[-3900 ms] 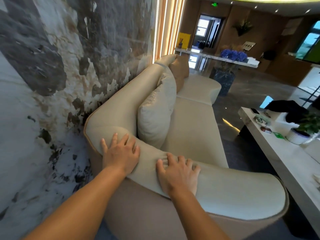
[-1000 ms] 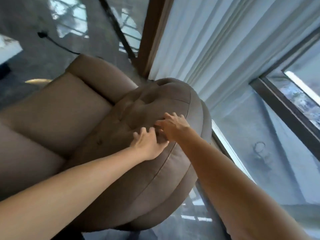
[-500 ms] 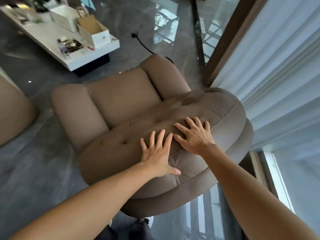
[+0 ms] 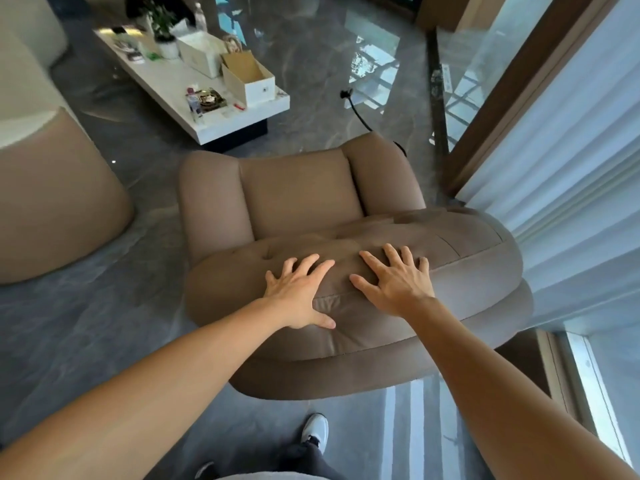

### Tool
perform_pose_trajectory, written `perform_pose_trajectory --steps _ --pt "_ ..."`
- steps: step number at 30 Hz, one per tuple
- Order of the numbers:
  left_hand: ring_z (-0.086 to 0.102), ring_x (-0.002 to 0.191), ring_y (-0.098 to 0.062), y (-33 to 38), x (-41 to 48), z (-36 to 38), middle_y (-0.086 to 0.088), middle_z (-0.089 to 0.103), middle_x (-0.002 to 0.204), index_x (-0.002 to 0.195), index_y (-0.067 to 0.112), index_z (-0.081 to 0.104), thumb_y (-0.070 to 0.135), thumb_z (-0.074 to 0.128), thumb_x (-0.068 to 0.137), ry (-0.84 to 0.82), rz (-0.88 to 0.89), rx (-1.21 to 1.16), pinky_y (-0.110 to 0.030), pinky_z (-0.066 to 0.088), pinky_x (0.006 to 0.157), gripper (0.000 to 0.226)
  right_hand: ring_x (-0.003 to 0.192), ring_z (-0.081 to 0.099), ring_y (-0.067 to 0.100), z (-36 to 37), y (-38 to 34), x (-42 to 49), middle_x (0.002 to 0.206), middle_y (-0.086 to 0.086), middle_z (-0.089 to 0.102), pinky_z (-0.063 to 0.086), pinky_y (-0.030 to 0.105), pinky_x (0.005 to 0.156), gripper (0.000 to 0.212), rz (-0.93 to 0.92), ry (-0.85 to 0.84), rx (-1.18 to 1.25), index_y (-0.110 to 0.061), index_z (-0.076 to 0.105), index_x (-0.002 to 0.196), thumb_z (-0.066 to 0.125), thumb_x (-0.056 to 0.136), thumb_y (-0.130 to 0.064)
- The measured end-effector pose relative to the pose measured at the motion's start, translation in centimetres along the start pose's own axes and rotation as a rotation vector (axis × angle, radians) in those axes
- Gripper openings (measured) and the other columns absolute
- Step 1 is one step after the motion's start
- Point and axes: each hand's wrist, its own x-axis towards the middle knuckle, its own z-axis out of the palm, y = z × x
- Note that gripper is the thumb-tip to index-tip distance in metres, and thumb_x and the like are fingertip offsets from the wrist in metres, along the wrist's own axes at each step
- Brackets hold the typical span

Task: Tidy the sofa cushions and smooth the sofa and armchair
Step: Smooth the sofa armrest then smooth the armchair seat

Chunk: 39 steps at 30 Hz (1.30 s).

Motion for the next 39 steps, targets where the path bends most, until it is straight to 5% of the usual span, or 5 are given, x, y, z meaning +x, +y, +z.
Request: perform_pose_trajectory --steps 17,23,29,32,39 --pt "0.002 0.151 -0.03 -23.9 -5.4 -10.0 0.017 0.001 0.165 0.148 0.055 0.008 0.061 0.078 0.066 -0.087 -0.046 0.037 -0.071 0.019 0.111 0.109 0.136 0.017 0.037 -1.2 -22.6 0.8 0.156 0.005 0.022 0.016 0.059 0.106 0.109 0.046 -0.021 0.097 -0.059 -0.003 0.146 0.008 0.048 -0.106" --pt "0.003 0.151 -0.031 -32.6 -3.2 -15.9 0.011 0.003 0.166 0.151 0.051 0.01 0.049 0.084 0.067 -0.138 -0.128 0.028 -0.059 0.018 0.117 0.112 0.133 0.024 0.041 -2.4 -31.6 5.4 0.152 0.014 0.031 0.018 0.059 0.104 0.102 0.006 0.126 0.129 -0.052 0.014 0.147 0.008 0.058 -0.102" --pt "0.017 0.149 -0.025 -39.1 -2.0 -20.5 0.007 0.013 0.165 0.151 0.044 0.025 0.015 0.068 0.08 0.014 -0.179 -0.048 -0.043 0.026 0.118 0.088 0.137 0.022 0.046 -5.4 -40.0 11.5 0.155 0.02 0.027 0.017 0.061 0.106 0.095 0.02 0.173 0.193 -0.043 0.019 0.151 0.01 0.071 -0.094" --pt "0.004 0.151 -0.03 -40.4 -0.6 -22.0 0.014 0.007 0.165 0.151 0.048 0.018 0.006 0.052 0.077 0.012 -0.11 0.042 -0.051 0.025 0.117 0.092 0.135 0.023 0.046 -7.2 -43.3 14.6 0.154 0.022 0.028 0.019 0.06 0.105 0.087 0.029 0.174 0.23 -0.042 0.02 0.15 0.013 0.077 -0.088" --pt "-0.016 0.15 -0.026 -45.7 6.1 -25.6 0.016 -0.014 0.163 0.151 0.045 -0.007 0.01 0.061 0.077 -0.038 0.122 0.366 -0.073 0.0 0.112 0.107 0.127 0.031 0.044 -9.2 -50.0 21.0 0.144 0.021 0.037 0.023 0.058 0.103 0.08 0.118 0.226 0.269 -0.041 0.022 0.149 0.022 0.08 -0.082"
